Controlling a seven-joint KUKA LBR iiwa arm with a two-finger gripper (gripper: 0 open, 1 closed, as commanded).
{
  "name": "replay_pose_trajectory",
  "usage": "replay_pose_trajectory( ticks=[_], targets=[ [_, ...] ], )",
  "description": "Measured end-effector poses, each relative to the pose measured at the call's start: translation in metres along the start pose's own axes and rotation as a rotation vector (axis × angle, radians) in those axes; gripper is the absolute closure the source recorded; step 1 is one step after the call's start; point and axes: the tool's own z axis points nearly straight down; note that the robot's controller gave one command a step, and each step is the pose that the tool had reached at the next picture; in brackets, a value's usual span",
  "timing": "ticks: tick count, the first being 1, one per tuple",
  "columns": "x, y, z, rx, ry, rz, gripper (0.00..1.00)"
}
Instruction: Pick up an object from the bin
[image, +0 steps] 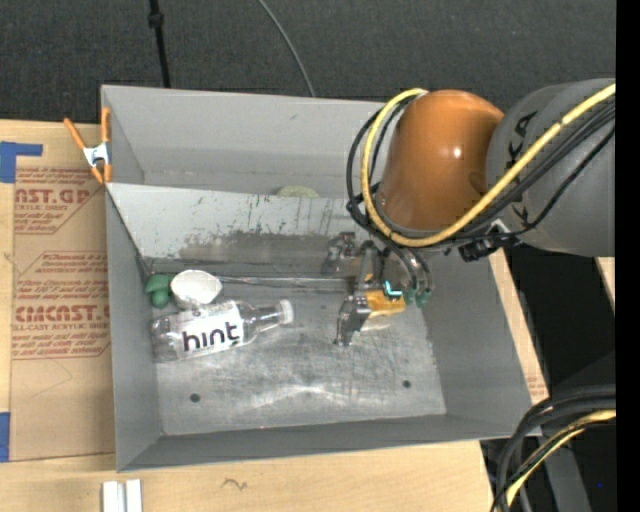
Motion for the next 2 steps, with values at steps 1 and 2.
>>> replay_pose_trajectory(
  ticks=[1, 2],
  targets=[
    [-0.002, 0.000, -0.004, -0.001, -0.008, 0.001, 0.00],
    [-0.011, 0.030, 0.048, 0.000, -0.013, -0.081, 0.00]
  ],
)
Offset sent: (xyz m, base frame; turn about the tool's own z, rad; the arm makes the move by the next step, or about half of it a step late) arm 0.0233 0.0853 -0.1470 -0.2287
